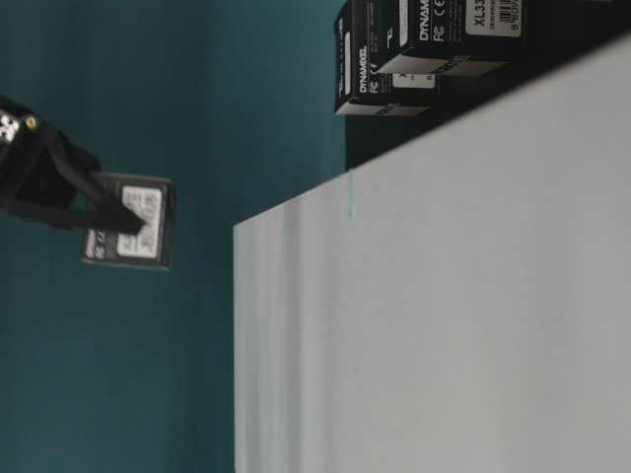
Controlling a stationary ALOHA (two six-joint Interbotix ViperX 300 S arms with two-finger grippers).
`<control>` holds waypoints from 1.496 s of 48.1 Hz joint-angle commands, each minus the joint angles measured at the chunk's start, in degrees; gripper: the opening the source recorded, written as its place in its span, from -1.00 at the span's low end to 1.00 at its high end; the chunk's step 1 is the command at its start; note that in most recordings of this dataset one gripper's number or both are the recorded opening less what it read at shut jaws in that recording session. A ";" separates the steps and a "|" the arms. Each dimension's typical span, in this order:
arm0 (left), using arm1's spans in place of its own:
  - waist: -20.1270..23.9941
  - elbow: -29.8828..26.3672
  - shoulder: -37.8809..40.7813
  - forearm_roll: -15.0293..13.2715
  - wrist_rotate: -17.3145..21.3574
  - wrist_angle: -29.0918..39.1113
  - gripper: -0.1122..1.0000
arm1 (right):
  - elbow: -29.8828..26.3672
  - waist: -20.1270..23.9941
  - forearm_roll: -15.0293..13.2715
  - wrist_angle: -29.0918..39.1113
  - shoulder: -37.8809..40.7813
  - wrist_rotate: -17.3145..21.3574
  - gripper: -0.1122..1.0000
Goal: Place the box from the black base onto the white base.
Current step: 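Lift the box and carry it left onto the white board, then lower the box onto the white board and open the right gripper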
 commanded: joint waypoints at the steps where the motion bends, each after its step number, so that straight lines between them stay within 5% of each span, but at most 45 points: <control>1: 0.00 -1.49 0.18 0.09 -0.09 -0.26 -0.90 | -1.14 1.14 0.26 -0.70 1.49 0.88 0.17; 17: 0.00 -1.41 0.26 0.09 0.00 -0.18 -0.90 | -0.88 2.02 0.18 -2.99 3.96 3.87 0.17; 35: 0.00 -1.32 0.44 0.18 0.00 -0.26 -0.90 | -0.53 2.99 -2.55 -3.25 5.36 4.04 0.17; 72: -0.18 -1.23 -0.35 0.18 0.00 1.41 -0.90 | 0.35 3.96 -2.64 -5.27 6.59 4.04 0.17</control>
